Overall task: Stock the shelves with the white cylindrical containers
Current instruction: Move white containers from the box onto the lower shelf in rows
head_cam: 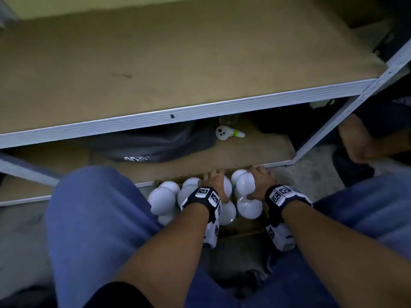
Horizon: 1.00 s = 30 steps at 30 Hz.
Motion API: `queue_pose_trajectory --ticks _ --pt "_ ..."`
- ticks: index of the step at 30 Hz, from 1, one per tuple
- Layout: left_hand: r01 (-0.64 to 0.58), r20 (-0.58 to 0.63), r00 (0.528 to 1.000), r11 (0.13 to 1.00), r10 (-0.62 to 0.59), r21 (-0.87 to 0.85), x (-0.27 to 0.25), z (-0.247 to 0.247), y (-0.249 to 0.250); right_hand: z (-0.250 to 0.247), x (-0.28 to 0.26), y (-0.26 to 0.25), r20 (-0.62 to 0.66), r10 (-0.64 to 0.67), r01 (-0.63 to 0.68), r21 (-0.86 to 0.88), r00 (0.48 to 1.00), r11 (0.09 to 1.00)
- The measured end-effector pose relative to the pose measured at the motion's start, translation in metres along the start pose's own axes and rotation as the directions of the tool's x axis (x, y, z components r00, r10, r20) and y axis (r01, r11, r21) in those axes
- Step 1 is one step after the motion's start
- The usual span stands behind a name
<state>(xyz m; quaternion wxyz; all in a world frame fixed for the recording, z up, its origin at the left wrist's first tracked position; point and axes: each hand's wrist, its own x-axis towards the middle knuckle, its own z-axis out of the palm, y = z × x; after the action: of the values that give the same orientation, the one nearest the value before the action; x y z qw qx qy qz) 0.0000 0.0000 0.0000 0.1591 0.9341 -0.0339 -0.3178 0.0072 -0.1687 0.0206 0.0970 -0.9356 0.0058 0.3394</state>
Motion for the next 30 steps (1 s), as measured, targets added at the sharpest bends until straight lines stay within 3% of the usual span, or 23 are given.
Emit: queue_pose_trajectory --ticks 7,10,21,25,30 --pt "0.008 -0.021 1.0 0.978 -0.004 0.208 0.02 0.02 0.0 0.012 0.032 0.0 0.157 0.034 -0.031 -0.026 0.987 0.999" --pt "0.026 -0.094 0.996 0.976 -0.005 0.217 0.023 0.028 -0.001 0.021 0.035 -0.001 0.122 0.028 -0.018 -0.083 0.992 0.996" --pt "0.0 -0.019 1.0 0.998 0.001 0.057 0.006 -0.009 0.013 -0.011 0.012 -0.014 0.074 0.024 -0.02 -0.045 0.997 0.999" --pt "-0.038 -0.082 0.996 0.999 0.037 -0.017 -0.014 -0.038 0.022 -0.039 -0.01 -0.02 0.009 0.005 -0.005 -0.039 1.0 0.999" --pt "-0.096 -0.181 0.978 0.995 0.102 0.037 -0.05 -0.076 0.032 -0.072 -0.051 -0.024 -0.093 -0.063 0.059 -0.044 0.994 0.997"
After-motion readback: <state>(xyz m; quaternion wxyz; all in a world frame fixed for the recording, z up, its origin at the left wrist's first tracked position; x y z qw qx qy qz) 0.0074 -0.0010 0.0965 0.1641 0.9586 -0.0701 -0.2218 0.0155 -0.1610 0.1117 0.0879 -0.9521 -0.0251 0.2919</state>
